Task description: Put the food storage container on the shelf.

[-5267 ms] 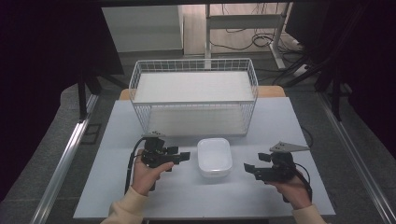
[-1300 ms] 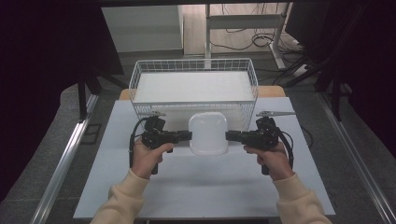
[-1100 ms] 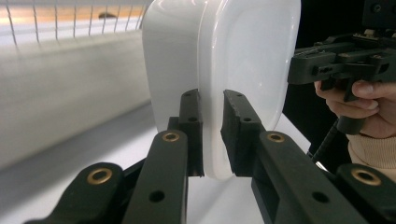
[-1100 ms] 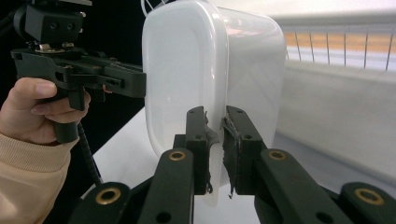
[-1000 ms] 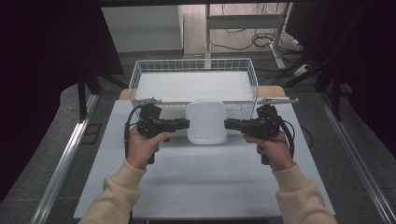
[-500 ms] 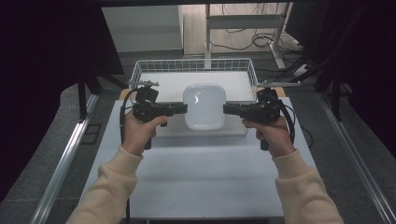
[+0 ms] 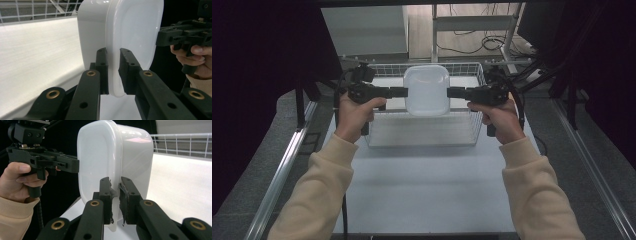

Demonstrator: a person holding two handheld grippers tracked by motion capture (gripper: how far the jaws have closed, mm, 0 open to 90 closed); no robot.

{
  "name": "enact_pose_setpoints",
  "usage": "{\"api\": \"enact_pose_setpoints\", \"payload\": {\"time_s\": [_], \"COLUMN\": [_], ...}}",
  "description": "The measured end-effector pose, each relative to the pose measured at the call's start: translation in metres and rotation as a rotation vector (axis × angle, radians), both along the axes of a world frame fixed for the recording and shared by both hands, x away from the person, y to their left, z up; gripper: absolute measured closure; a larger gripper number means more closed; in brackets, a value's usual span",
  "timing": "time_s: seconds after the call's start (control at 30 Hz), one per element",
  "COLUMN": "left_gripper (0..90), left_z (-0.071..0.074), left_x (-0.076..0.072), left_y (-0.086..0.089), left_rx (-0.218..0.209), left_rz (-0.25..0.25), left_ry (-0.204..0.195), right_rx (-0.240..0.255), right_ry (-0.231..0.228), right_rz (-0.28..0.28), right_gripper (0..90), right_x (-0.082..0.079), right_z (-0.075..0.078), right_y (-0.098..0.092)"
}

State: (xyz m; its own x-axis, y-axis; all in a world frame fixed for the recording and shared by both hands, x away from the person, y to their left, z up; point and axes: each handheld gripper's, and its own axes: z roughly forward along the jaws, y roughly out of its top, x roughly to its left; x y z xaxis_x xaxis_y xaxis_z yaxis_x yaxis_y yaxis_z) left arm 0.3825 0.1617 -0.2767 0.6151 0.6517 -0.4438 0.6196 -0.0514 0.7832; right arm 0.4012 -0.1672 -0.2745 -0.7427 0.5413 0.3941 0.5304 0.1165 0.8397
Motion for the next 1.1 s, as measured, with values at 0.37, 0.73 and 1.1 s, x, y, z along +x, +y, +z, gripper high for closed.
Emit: {"api": "enact_pose_setpoints", "payload": {"time_s": [0.37,0.73,1.1], "left_gripper": [78.4,78.4,77.1], "left_z": [0.005,-0.010,-0.020], "left_x": [0.027,0.054,0.086], "left_y": [0.009,0.009,0.012], "left_rx": [0.006,0.002,-0.064], "left_rz": [0.006,0.007,-0.005], "left_ry": [0.022,0.104,0.202], "right_rx": [0.012,-0.001,0.004], "right_ry": [0.026,0.121,0.253], "right_rz": [0.000,-0.022,-0.064], "right_gripper": [79.9,79.1,75.3], "right_x": [0.026,0.055,0.089], "right_z": [0.005,-0.010,-0.018], "right_y": [0.010,0.012,0.013]}}
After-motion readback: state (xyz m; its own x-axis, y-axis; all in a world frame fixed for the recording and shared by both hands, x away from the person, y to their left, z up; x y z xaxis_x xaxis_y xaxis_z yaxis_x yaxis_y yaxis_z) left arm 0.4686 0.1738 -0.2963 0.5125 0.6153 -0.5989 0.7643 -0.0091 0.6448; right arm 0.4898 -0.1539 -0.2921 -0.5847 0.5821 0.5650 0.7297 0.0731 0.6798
